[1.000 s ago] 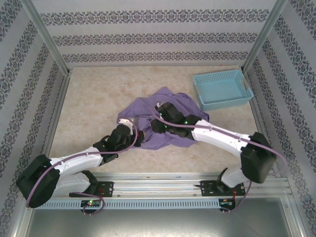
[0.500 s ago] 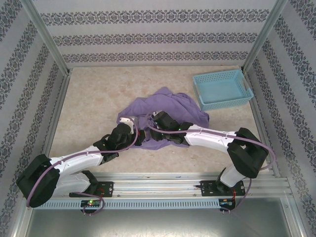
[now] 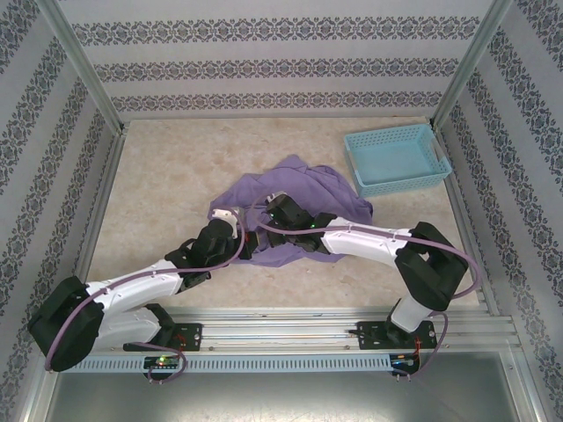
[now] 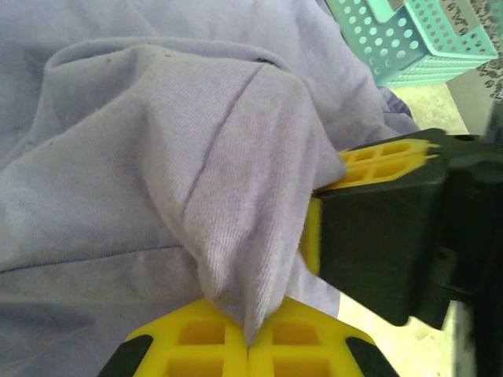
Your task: Fold the inside-out t-shirt
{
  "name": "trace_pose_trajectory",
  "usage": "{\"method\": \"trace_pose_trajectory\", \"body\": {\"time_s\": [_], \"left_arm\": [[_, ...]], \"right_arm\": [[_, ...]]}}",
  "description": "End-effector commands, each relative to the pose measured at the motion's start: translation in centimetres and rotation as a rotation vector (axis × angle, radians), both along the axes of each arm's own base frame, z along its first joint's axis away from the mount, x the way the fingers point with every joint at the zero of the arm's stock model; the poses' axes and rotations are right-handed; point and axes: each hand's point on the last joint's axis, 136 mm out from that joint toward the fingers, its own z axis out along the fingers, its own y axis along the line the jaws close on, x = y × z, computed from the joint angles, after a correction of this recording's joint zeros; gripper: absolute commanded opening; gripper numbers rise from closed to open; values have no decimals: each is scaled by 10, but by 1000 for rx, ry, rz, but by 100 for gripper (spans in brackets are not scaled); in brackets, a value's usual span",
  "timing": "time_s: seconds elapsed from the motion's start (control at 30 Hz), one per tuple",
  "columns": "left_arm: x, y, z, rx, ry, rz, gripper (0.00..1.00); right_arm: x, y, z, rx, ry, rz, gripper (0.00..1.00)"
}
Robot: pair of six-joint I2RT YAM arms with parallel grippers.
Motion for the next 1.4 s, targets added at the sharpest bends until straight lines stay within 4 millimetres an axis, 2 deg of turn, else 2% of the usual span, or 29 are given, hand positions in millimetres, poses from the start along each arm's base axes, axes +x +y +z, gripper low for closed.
{"method": "trace_pose_trajectory", "body": {"time_s": [0.0, 0.17, 0.33, 0.4, 0.5, 0.57, 0.63, 0.8, 0.97, 1.17, 1.3, 1.37], "left_arm": [[8, 11, 4, -12, 39, 57, 0], [16, 20, 4, 3, 76, 71, 0], [21, 17, 1, 24, 111, 29, 14], [21, 18, -2, 40, 127, 27, 20], [18, 24, -7, 74, 153, 40, 33], [11, 28, -9, 123, 169, 45, 38], [2, 30, -2, 191, 138, 41, 41], [-23, 11, 31, 222, -12, -24, 45], [-30, -24, 46, 166, -81, -125, 42], [-17, -49, 35, 151, -64, -148, 43], [-5, -52, 28, 201, -62, -120, 46], [0, -51, 27, 223, -68, -109, 41]], "right_arm": [[-11, 7, 34, 79, -13, 33, 0], [-41, 8, 65, 195, 16, 85, 0], [-61, 5, 90, 338, 36, 95, 0], [-62, 0, 99, 353, 15, 86, 0], [-53, -12, 107, 347, -12, 46, 0], [-43, -21, 106, 355, 16, 5, 0], [-37, -26, 104, 376, 52, -10, 0], [-36, -24, 104, 381, 57, 9, 0], [-39, -21, 104, 390, 57, 23, 0], [-43, -20, 106, 395, 59, 32, 0], [-47, -17, 107, 400, 58, 44, 0], [-49, -16, 104, 396, 63, 46, 0]]}}
